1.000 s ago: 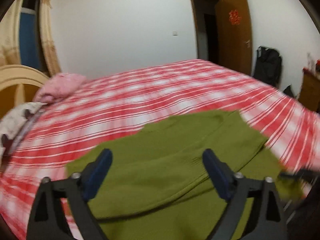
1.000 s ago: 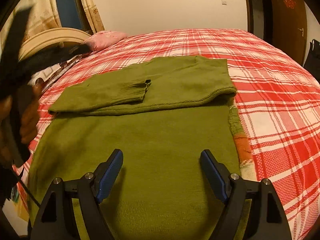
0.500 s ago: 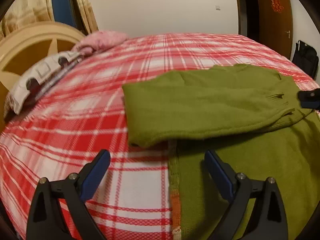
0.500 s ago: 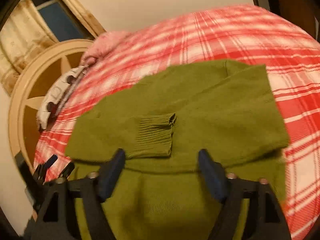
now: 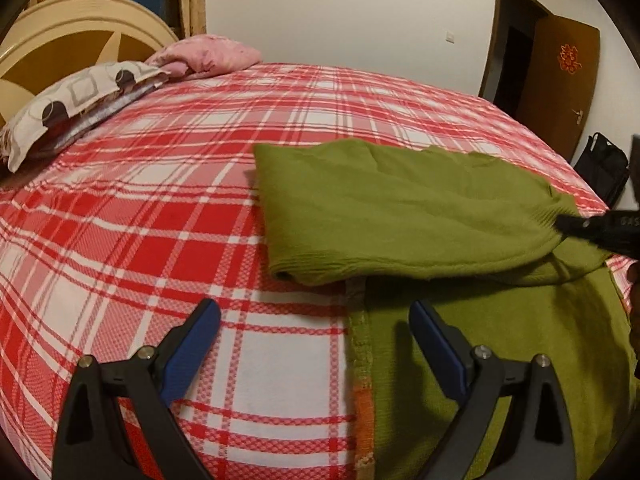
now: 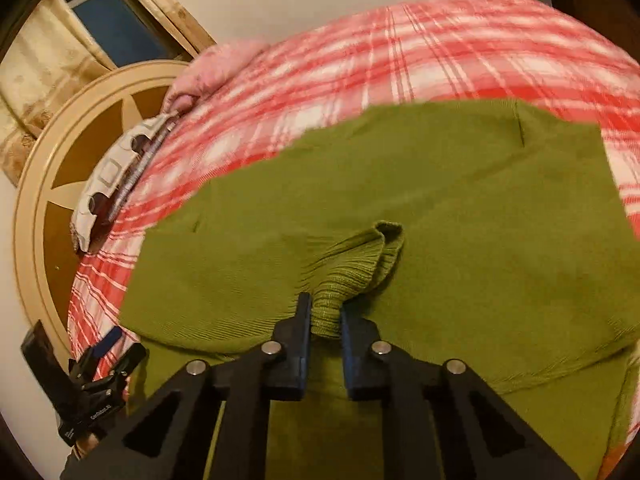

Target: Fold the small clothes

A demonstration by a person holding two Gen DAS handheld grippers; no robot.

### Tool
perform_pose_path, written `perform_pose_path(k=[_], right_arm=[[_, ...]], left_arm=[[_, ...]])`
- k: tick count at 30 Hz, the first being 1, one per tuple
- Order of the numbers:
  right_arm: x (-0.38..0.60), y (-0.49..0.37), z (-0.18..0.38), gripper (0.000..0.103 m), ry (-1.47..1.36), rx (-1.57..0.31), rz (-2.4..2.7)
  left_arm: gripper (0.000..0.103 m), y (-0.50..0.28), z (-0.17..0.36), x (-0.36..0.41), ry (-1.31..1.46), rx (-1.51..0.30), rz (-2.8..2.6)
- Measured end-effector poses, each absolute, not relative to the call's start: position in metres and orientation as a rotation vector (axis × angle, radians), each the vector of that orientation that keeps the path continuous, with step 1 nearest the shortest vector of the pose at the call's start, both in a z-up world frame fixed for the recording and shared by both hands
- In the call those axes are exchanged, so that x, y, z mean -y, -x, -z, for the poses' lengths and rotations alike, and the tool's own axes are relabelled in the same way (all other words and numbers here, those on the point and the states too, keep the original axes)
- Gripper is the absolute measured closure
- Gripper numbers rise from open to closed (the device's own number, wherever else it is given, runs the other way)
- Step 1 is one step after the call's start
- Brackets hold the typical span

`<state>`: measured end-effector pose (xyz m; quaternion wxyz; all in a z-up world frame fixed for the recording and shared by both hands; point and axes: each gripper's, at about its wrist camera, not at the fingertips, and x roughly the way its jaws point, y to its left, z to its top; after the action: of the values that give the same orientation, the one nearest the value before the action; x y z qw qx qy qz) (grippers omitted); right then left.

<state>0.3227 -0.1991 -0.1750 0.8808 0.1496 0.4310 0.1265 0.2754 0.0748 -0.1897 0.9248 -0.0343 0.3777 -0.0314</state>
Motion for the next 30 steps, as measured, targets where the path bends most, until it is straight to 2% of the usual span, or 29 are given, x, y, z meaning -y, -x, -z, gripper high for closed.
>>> perform_pose_path(k=[6, 11, 20, 24, 26, 28, 30], right_arm=[[0.207, -0.315, 0.130, 0.093, -0.244, -0.758, -0.240], [0.230, -0.314, 0.116, 0.093, -0.269, -0.719, -0.217], [0.275, -0.316, 0.146, 0.092, -0.291, -0.771, -0.094], [0.289, -0.322, 0.173, 0.091, -0.323, -0.862, -0.051], [0.294, -0.318, 0.180, 0.081, -0.332, -0.886, -0.024], [0.298, -0.309, 0.176, 0.063, -0.312, -0.868, 0.005], [0.298, -0.301, 0.170, 0.055, -0.280, -0.846, 0.023]], left_arm=[[0.005, -0.278, 0.192, -0.071, 0.045, -0.793, 0.052], [0.005, -0.280, 0.194, -0.071, 0.030, -0.807, 0.036], [0.005, -0.280, 0.195, -0.071, 0.023, -0.815, 0.034], [0.005, -0.280, 0.193, -0.071, 0.026, -0.809, 0.027], [0.005, -0.279, 0.188, -0.071, 0.014, -0.801, 0.021], [0.005, -0.277, 0.175, -0.069, -0.005, -0.760, 0.024], [0.005, -0.279, 0.157, -0.067, -0.011, -0.708, 0.027]])
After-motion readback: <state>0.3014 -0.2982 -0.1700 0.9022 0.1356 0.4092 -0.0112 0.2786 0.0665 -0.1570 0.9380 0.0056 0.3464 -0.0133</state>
